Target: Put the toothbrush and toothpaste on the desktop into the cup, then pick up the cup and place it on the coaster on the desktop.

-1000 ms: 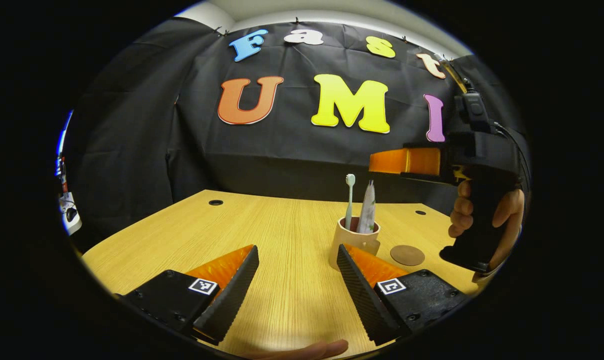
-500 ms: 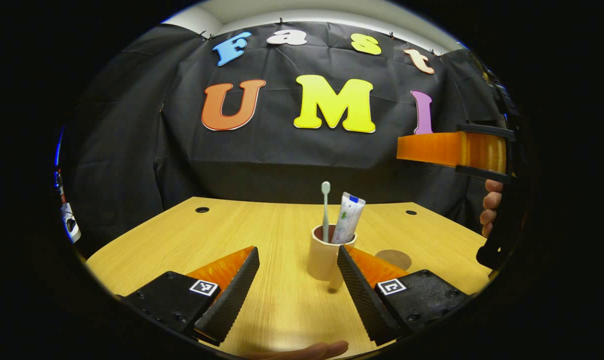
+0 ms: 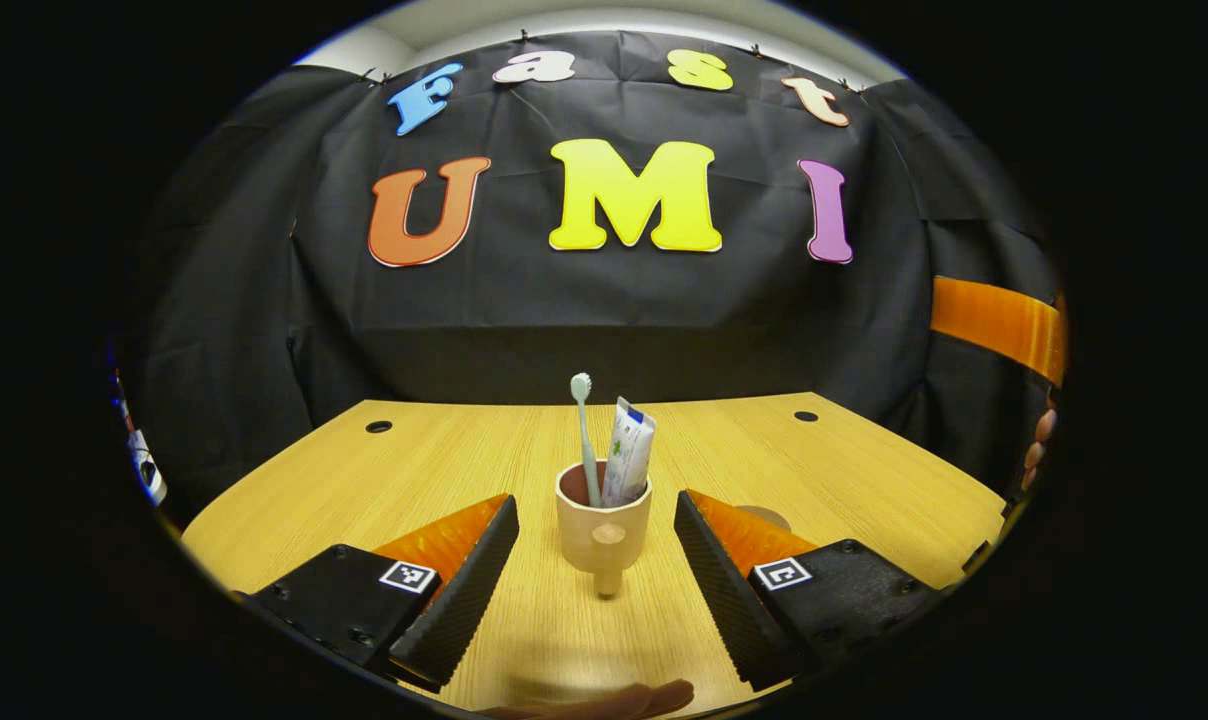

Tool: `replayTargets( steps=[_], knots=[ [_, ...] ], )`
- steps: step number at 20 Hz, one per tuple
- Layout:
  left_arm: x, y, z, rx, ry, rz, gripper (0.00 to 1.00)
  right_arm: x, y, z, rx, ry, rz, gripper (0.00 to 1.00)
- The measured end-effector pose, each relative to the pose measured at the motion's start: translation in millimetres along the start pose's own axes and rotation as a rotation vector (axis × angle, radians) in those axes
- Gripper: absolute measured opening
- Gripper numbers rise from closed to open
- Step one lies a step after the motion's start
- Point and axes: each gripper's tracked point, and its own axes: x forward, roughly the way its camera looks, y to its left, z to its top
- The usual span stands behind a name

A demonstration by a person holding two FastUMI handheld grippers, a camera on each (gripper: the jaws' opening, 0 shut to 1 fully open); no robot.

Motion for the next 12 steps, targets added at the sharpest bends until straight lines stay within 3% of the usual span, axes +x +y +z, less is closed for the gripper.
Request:
replayTargets(
  steps=[5,12],
  knots=[
    [15,-12,-6,-0.001,0.131,0.008,0.99,-20,-34,-1,-0.009,-0.024,-0.041,0.94],
    [31,-3,-3,0.034,0.362,0.014,0.99,-15,-50,-14,0.034,0.003,-0.032,0.93]
  ],
)
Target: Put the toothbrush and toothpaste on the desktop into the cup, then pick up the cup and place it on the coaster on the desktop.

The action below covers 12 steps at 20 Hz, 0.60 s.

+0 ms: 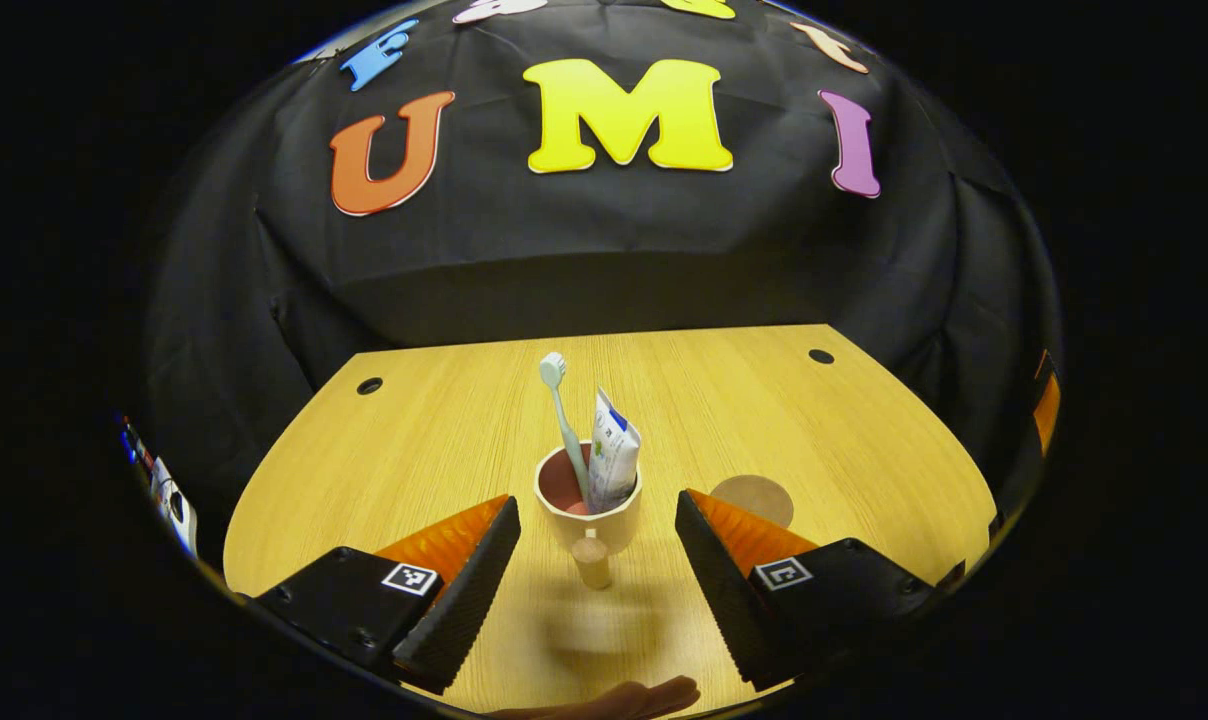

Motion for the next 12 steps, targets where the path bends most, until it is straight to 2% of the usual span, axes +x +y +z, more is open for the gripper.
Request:
replayTargets(
  steps=[3,8,12],
  knots=[
    [6,2,-8,0.030,0.103,-0.002,0.99,2,2,-3,0.010,0.009,0.015,0.93],
    [16,-2,-35,-0.039,0.296,-0.061,0.99,4,3,-7,0.027,0.023,0.025,0.93],
    [35,-8,-51,-0.057,0.431,-0.075,0.99,7,4,-10,0.025,0.031,0.029,0.94]
  ],
)
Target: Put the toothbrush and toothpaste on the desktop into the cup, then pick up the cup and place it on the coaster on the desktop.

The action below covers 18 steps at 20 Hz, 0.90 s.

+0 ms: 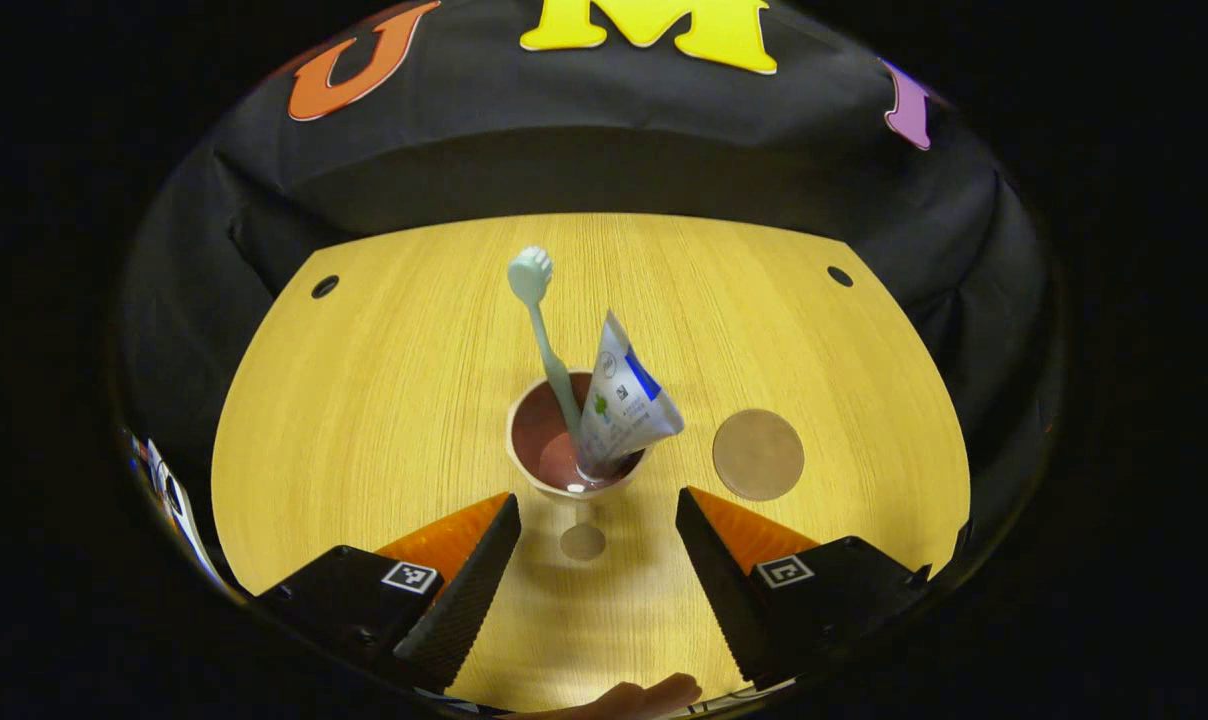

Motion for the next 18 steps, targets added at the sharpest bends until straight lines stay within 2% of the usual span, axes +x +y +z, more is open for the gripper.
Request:
replayTargets(
  steps=[4,9,11,12,13,15,16,18],
  knots=[
    [21,4,-10,0.016,0.121,0.012,0.99,3,0,-8,-0.007,0.016,0.000,0.93],
    [30,25,-25,-0.026,0.224,0.049,0.94,13,-1,-20,0.001,0.043,0.013,0.93],
    [27,25,-24,-0.040,0.246,0.030,0.84,16,0,-28,0.012,0.071,0.021,0.94],
    [26,24,-22,-0.049,0.250,0.017,0.74,17,1,-30,0.020,0.081,0.027,0.94],
    [26,21,-20,-0.053,0.256,0.000,0.69,18,2,-31,0.025,0.089,0.030,0.94],
    [23,21,-14,-0.066,0.269,-0.017,0.51,18,2,-33,0.026,0.095,0.033,0.93],
    [21,22,-8,-0.064,0.271,-0.012,0.38,17,2,-32,0.023,0.091,0.032,0.94],
    [14,23,4,-0.074,0.265,-0.012,0.33,16,3,-29,0.020,0.079,0.031,0.94]
  ],
)
